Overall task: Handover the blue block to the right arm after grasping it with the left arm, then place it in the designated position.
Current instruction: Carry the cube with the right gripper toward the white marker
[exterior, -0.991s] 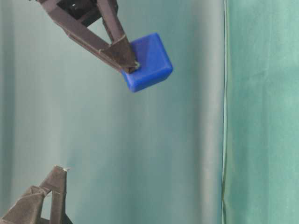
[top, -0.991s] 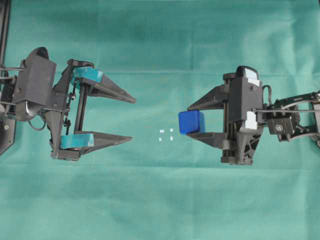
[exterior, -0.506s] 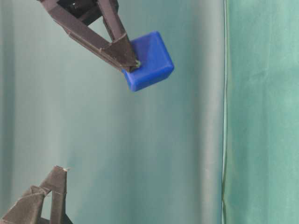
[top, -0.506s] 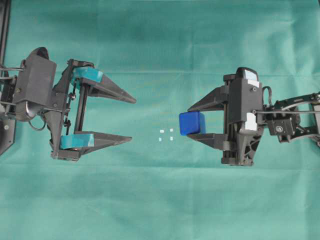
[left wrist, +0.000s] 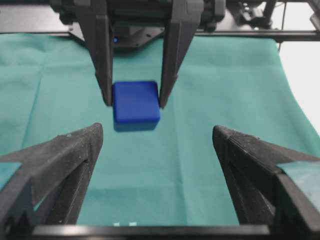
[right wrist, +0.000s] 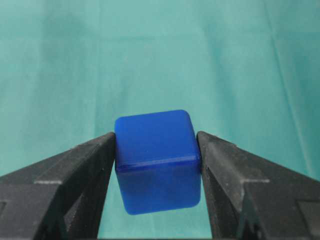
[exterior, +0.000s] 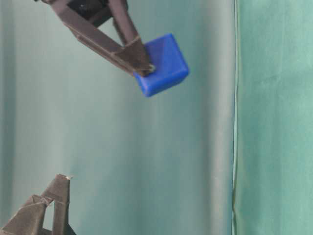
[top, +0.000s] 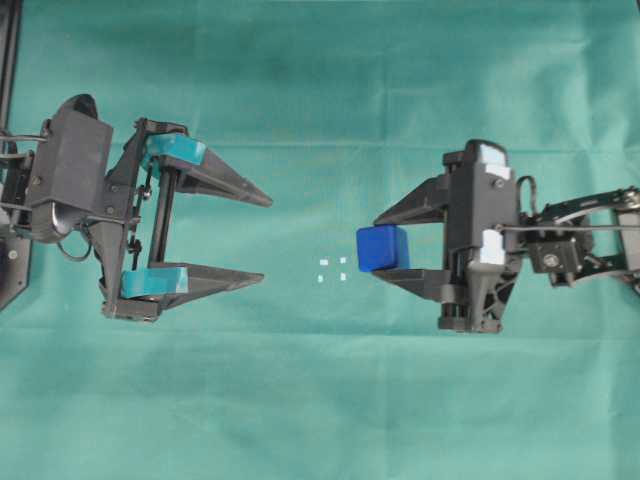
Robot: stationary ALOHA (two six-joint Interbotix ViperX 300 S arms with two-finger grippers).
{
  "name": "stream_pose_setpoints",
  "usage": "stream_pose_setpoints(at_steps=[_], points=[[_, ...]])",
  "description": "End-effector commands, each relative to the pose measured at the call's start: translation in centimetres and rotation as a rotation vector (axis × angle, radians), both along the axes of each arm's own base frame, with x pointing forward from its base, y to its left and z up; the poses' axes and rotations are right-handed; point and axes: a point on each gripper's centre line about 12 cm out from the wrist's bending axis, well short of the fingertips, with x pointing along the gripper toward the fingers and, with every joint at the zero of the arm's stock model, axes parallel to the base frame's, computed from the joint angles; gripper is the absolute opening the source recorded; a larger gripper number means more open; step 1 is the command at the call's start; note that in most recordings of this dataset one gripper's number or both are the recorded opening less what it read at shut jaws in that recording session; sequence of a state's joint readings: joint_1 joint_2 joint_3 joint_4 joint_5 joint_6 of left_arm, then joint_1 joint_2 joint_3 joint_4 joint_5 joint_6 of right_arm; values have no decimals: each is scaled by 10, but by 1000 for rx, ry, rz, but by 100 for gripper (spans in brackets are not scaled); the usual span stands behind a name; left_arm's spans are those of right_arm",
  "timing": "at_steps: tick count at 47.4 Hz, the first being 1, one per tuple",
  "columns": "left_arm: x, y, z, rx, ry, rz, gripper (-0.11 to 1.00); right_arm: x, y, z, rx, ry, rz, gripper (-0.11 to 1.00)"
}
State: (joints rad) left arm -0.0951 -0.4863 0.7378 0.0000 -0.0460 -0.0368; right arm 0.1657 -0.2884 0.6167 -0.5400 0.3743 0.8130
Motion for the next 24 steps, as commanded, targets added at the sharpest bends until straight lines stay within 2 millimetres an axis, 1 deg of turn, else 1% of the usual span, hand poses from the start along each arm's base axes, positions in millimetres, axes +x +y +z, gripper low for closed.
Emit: stream_pose_setpoints(at_steps=[1, 12, 24], points=[[1, -1, 11, -6, -30, -2, 100, 6, 2, 9, 7, -25, 2, 61], [1, -1, 11, -6, -32, -2, 100, 18, 4, -11, 2, 25, 6, 61], [1, -1, 11, -6, -30, -2, 100, 38, 10, -36, -2, 68, 22, 61]])
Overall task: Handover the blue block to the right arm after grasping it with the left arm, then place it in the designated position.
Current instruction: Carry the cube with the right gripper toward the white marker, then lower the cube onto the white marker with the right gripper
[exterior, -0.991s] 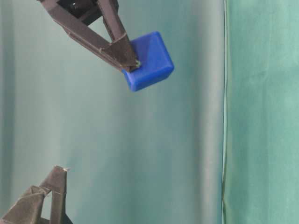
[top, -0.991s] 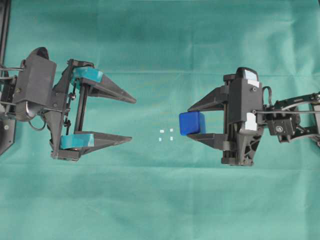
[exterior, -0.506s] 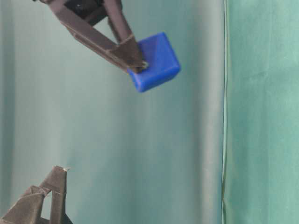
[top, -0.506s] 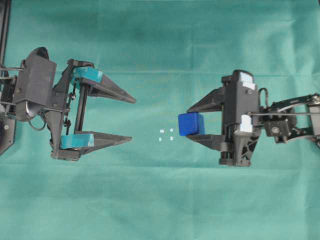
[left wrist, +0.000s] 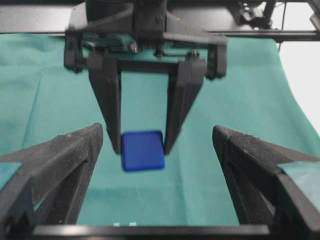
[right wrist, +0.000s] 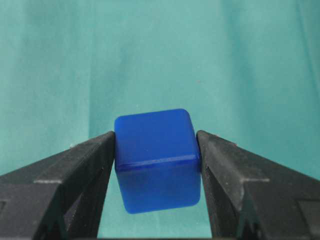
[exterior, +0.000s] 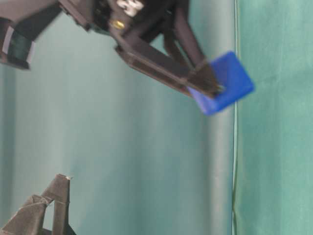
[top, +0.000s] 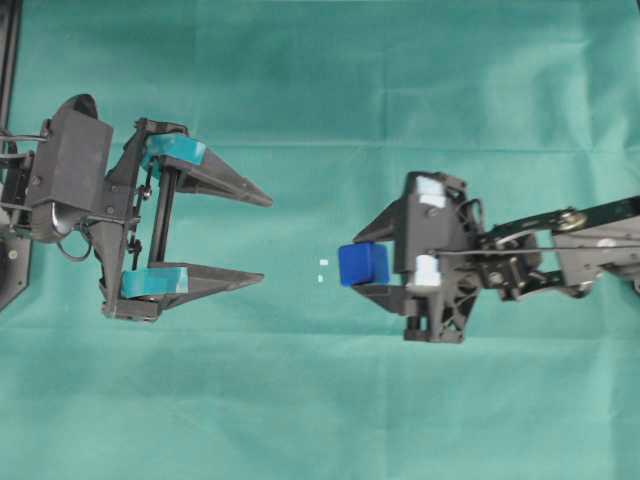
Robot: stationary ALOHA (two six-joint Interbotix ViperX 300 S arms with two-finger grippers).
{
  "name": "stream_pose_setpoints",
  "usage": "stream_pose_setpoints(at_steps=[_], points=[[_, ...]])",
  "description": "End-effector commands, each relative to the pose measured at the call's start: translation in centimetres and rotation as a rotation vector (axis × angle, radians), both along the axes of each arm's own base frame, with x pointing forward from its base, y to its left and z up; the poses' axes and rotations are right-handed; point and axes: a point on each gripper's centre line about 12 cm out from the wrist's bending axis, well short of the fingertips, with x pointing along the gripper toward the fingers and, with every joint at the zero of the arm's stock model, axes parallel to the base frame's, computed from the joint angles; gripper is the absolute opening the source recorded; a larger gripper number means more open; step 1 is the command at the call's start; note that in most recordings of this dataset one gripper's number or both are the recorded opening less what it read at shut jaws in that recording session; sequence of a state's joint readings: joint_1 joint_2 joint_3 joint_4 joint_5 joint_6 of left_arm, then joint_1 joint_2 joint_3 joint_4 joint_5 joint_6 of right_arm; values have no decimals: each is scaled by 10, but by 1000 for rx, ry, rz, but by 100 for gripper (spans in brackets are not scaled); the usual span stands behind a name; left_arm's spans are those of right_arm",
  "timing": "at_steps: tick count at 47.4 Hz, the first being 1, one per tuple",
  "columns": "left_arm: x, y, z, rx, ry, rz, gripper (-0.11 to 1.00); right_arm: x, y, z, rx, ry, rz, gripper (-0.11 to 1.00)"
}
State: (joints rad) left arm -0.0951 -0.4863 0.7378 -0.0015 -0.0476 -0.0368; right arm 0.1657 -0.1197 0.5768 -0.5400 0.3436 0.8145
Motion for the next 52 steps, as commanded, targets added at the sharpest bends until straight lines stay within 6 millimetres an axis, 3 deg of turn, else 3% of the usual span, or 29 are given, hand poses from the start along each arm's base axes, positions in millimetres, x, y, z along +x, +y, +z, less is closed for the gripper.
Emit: stream_pose_setpoints(at_steps=[1, 52], points=[[1, -1, 11, -4, -29, -3, 100, 11, 4, 7, 10, -35, 10, 61], [0, -4, 11, -3, -27, -14, 100, 64, -8, -74, 70, -5, 35, 61]])
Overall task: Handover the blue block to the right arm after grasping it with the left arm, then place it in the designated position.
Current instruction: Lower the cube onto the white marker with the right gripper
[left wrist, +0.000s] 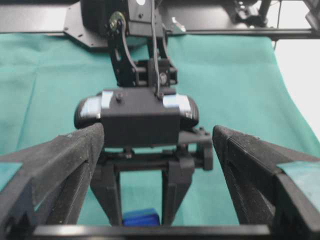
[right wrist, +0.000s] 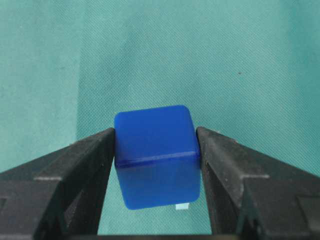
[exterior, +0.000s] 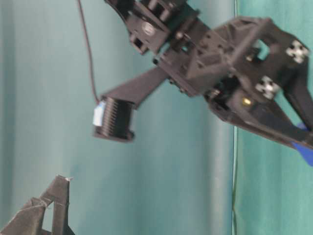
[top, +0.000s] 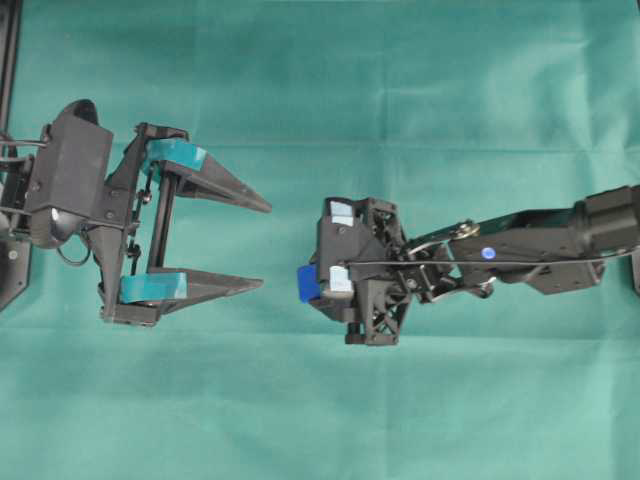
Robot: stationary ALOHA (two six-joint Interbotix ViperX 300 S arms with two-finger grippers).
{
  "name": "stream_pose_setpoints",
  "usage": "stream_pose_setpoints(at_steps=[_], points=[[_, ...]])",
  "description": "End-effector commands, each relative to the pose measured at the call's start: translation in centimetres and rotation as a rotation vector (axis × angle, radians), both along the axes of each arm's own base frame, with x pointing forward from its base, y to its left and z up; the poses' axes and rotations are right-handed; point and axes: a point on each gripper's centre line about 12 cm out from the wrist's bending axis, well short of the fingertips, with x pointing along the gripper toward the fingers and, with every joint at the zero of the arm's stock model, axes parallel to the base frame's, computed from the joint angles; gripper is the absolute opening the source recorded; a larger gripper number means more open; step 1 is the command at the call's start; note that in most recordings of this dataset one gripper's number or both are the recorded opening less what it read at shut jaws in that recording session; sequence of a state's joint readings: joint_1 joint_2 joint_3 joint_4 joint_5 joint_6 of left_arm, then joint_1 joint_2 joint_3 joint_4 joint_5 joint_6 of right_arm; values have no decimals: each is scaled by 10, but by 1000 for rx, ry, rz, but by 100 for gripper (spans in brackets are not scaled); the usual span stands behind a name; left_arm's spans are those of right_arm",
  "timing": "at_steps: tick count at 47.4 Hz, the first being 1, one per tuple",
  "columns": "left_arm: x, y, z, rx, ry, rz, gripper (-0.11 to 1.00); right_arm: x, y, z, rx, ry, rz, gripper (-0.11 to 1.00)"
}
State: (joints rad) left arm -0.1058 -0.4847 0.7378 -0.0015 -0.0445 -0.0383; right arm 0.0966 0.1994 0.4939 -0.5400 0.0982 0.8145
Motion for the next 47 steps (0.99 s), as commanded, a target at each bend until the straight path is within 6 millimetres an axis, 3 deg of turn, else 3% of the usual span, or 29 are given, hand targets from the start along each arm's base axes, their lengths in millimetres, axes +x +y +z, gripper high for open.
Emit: stream_pose_setpoints(at_steps=[1, 47], points=[[0, -1, 12, -2, -34, -3, 100, 9, -2, 10, 6, -35, -5, 61], [1, -1, 11, -2, -29, -3, 100, 8, -10, 6, -23, -26, -1, 61]])
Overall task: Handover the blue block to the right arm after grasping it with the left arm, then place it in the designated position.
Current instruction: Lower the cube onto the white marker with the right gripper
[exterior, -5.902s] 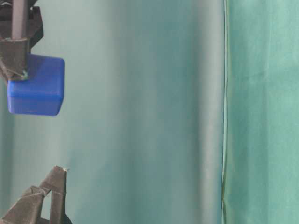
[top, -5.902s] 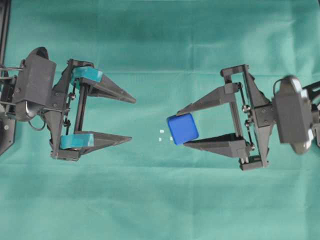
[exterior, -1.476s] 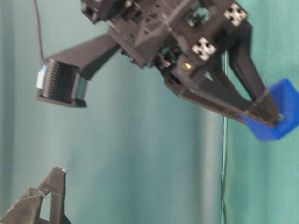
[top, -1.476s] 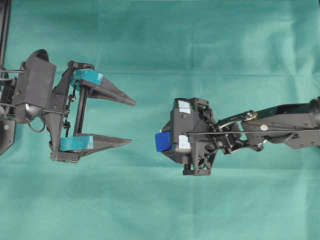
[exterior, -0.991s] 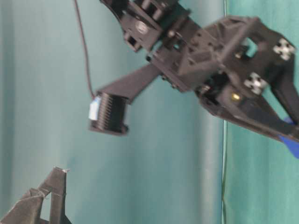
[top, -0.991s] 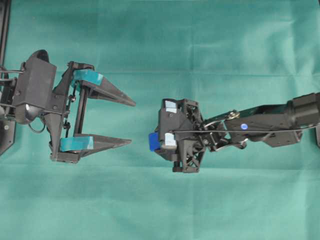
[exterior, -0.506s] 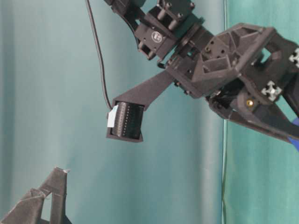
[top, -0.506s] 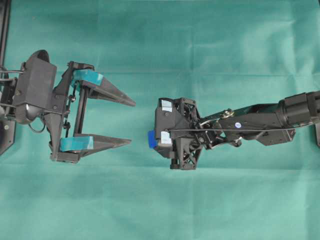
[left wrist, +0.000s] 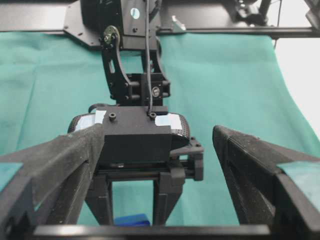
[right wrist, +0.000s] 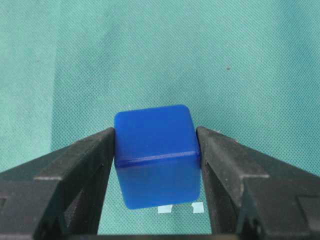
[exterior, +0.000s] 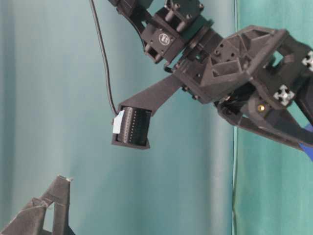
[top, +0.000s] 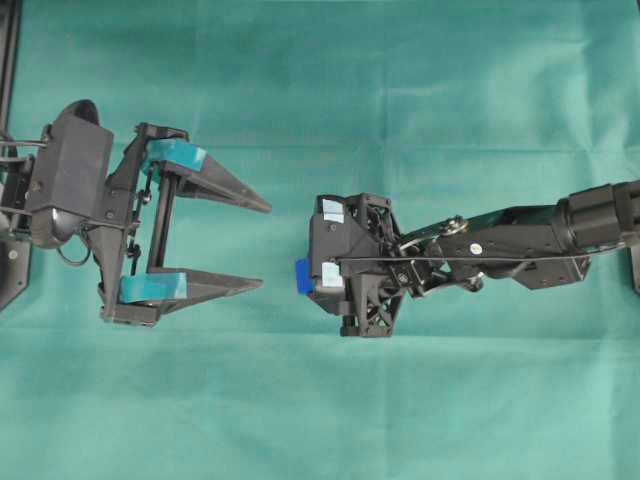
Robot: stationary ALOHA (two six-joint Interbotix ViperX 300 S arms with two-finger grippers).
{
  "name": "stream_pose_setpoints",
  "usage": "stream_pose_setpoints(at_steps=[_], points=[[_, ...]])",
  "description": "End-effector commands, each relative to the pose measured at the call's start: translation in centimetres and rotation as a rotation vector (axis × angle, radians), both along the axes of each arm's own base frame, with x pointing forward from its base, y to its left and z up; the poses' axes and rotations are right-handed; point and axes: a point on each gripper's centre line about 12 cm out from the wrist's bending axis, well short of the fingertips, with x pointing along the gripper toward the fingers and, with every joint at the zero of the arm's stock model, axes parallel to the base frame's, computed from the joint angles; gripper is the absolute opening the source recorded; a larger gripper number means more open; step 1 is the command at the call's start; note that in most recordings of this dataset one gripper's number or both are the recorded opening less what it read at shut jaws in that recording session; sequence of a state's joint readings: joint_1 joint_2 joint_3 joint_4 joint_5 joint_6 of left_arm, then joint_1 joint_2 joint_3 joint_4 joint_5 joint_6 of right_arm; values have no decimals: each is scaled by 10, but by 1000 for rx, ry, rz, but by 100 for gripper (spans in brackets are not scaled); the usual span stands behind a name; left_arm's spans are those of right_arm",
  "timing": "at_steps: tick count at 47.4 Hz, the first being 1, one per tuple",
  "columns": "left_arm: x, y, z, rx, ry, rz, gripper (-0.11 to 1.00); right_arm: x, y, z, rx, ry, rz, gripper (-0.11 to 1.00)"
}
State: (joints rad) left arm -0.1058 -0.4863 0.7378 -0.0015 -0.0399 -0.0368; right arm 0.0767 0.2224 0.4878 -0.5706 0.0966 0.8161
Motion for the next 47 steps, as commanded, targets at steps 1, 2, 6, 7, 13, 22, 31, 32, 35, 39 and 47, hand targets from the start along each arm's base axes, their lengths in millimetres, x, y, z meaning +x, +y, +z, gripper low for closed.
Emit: stream_pose_setpoints(at_steps=[1, 2, 6, 7, 13, 22, 31, 32, 35, 39, 47], points=[[1, -1, 12, -4, -34, -3, 100, 6, -2, 14, 0, -39, -2, 61], [1, -1, 11, -3, -32, -3, 100, 6, -2, 14, 0, -39, -2, 61], [1, -1, 12, -4, -34, -3, 100, 5, -3, 13, -1, -38, -2, 61], [1, -1, 11, -3, -32, -2, 100, 5, -3, 13, -1, -38, -4, 61], [1, -1, 12, -4, -34, -3, 100, 5, -4, 13, -4, -38, -2, 61], [1, -1, 12, -4, -34, -3, 100, 4, -3, 14, -6, -39, 4, 61], [1, -1, 11, -3, -32, -3, 100, 5, -4, 15, 2, -42, -5, 61], [1, -1, 11, -3, -32, -3, 100, 5, -4, 15, 2, -43, -5, 61], [1, -1, 12, -4, -34, -2, 100, 6, -4, 16, 5, -46, -8, 71], [1, -1, 12, -4, -34, -3, 100, 6, -4, 19, 5, -51, -9, 91], [1, -1, 11, -3, -32, -3, 100, 4, -5, 28, 5, -68, -13, 98]])
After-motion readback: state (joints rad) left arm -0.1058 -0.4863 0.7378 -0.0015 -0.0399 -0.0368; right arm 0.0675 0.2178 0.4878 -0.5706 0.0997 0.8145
